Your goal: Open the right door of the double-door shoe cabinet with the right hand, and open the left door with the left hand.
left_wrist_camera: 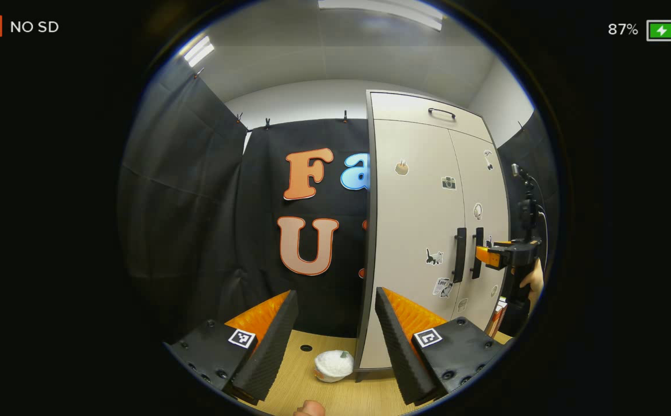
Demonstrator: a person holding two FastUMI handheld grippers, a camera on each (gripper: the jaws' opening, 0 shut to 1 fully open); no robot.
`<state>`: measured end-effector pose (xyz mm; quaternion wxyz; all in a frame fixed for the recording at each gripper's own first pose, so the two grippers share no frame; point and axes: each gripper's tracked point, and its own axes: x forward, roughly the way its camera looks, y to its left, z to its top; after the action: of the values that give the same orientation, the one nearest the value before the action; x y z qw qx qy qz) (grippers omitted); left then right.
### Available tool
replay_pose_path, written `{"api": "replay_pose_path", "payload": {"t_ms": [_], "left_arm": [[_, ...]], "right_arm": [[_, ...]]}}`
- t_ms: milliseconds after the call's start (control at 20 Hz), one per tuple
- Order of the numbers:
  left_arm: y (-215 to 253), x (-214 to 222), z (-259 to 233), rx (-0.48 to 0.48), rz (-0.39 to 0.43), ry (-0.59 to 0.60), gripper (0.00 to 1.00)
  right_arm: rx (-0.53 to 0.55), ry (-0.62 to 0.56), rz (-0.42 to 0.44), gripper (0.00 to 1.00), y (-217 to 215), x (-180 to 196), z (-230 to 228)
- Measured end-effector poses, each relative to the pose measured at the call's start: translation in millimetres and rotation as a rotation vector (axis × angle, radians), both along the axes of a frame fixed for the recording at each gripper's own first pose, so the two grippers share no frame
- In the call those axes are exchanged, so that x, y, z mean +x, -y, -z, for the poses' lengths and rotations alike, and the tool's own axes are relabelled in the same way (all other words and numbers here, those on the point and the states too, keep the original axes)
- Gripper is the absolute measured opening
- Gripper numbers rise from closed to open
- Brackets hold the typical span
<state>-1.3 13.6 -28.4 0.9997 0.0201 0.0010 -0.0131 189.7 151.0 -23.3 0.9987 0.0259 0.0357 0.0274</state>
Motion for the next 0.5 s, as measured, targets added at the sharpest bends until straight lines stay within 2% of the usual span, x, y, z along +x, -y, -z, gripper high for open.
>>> {"api": "replay_pose_path", "payload": {"t_ms": [250,350,400,500], "left_arm": [[-5,0,-4,0.019,-0.012,0.013,0.81],[-5,1,-4,0.016,-0.008,0.013,0.81],[-4,1,-4,0.014,-0.002,0.012,0.81],[-6,-2,-7,0.015,-0.004,0.016,0.81]], "right_arm": [[0.029,-0.027,0.025,0.93,0,25,7],[0.047,-0.043,0.022,0.86,-3,32,12],[0.051,-0.053,0.024,0.79,-3,33,13],[0.042,-0.020,0.013,0.71,-7,33,6]]}}
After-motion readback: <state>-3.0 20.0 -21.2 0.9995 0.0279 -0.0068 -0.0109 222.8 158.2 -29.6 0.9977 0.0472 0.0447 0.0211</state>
